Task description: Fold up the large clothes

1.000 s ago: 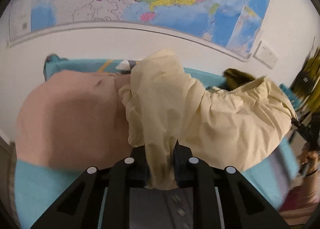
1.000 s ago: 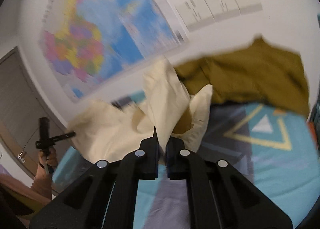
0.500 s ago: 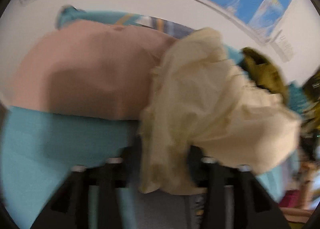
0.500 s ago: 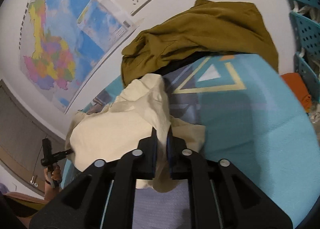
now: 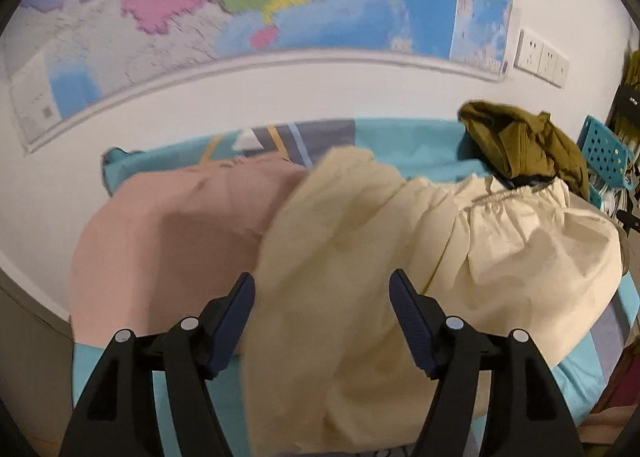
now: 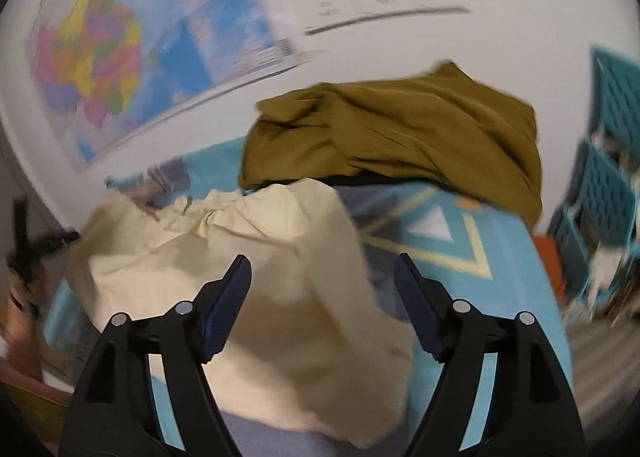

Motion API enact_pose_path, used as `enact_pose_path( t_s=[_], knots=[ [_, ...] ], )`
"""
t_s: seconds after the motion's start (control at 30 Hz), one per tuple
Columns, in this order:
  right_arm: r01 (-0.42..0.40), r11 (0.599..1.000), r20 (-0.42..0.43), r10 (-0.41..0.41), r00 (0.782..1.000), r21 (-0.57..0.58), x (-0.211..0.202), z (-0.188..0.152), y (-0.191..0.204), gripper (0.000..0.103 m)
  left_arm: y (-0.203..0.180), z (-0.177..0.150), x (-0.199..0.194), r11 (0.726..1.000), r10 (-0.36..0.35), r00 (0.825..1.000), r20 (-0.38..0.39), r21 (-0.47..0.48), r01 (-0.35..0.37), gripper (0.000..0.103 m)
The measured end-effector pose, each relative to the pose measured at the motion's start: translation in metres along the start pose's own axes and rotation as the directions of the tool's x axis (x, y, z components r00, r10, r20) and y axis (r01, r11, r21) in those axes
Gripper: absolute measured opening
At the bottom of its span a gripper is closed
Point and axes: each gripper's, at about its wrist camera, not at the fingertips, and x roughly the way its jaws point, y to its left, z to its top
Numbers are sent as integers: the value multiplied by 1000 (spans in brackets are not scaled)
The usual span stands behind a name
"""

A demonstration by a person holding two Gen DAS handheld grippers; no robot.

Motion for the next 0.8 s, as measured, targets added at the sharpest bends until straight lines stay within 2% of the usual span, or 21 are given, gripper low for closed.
enact_pose_path(
  t_s=[0.1,0.2,0.23,0.27,0.33,0.37,0.47,0.53,0.6,0.67,0.7,0.77,0.8],
  knots=[
    [-60,996,28,58,998,66,-27,-32,-24,73,-9,-9,5,999,-34,999,-3,21,35,67],
    [-68,996,-16,69,997,60,-37,-64,-31,64,-16,-14,15,999,-28,999,-20,41,29,67],
    [-59,997,-37,61,997,51,-35,-74,-32,50,-17,-16,21,999,-13,1000,-28,44,14,67],
    [-56,997,-52,59,997,54,-32,-78,-33,28,-18,-16,25,999,5,1000,-31,47,-4,67],
    [-33,998,-81,36,996,45,-24,-81,-37,9,-16,-17,33,999,20,999,-42,39,-18,67],
    [-17,999,-70,19,997,32,-24,-78,-35,6,-15,-16,35,999,27,999,-46,33,-25,67],
    [23,1000,27,-23,999,-3,-42,-56,-31,4,-10,-16,41,999,52,996,-71,18,-51,65],
    [44,998,100,-47,994,34,-55,-44,-39,0,-7,-18,43,998,66,994,-82,10,-65,64],
    [24,997,63,-29,998,79,-44,-46,-54,0,-5,-21,45,998,59,995,-85,0,-59,65],
    [87,993,-20,-86,996,79,-22,-54,-59,1,-6,-22,46,998,66,994,-85,-4,-67,65],
    [95,991,-25,-93,995,89,-19,-55,-61,3,-9,-22,44,997,80,994,-80,12,-79,65],
    [93,983,-17,-91,996,159,-22,-51,-68,20,-13,-21,41,996,83,994,-75,19,-82,65],
    [123,981,28,-129,991,149,-30,-44,-63,20,-15,-20,37,998,68,995,-66,20,-67,65]
  ],
)
